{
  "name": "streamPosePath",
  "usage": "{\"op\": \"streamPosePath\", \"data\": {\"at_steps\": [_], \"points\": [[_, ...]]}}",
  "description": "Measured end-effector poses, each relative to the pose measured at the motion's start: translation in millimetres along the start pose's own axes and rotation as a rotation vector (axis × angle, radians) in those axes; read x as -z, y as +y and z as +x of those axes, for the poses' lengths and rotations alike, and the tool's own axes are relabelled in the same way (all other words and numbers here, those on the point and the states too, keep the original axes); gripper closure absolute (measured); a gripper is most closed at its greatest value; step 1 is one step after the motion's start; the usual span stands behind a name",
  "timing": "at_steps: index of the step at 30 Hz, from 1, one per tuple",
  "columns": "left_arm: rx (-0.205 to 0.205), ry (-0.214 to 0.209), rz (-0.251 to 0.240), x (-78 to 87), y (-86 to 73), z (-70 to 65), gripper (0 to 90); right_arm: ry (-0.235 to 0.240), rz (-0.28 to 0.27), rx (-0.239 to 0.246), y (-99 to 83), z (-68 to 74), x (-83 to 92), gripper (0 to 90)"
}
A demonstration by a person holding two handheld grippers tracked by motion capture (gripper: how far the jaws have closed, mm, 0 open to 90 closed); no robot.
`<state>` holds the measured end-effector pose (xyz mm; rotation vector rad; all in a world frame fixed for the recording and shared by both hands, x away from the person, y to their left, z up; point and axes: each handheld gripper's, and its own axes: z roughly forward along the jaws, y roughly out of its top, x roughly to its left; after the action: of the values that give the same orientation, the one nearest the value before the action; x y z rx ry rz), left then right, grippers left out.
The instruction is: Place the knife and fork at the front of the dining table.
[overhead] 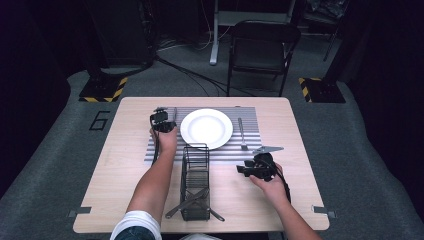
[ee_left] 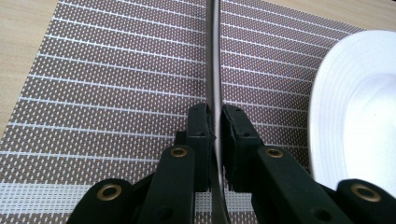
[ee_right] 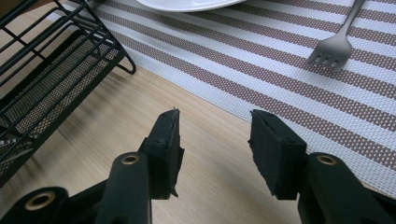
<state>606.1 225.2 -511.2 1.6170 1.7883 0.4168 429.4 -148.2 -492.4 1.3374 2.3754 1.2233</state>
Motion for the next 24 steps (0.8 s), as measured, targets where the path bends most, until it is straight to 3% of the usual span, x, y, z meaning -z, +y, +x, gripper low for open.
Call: {"op": "streamPosePath", "data": {"at_steps": [3,4,8,12,24], "points": [[-0.002,-0.003,0.014,0.9,0.5,2.0,81.9,0.002,0.001,0.002,-0.2,-0.3,-0.2,52.6],[0.014,-0.009,0.004,0.2,0.5,1.7,81.9,0.002,0.0,0.0,-0.1,-0.4,-0.1,52.6],[-0.005,-0.004,0.013,0.8,0.3,2.0,82.0,0.001,0.004,0.004,-0.2,-0.6,-0.6,52.6],[0.001,-0.005,0.012,1.1,-0.2,1.5,82.0,0.002,0.003,0.001,-0.2,0.5,-1.0,52.6],[0.01,-0.002,-0.007,1.7,-0.7,3.5,80.8,-0.002,0.003,0.003,-0.1,0.3,-1.7,52.5]]}}
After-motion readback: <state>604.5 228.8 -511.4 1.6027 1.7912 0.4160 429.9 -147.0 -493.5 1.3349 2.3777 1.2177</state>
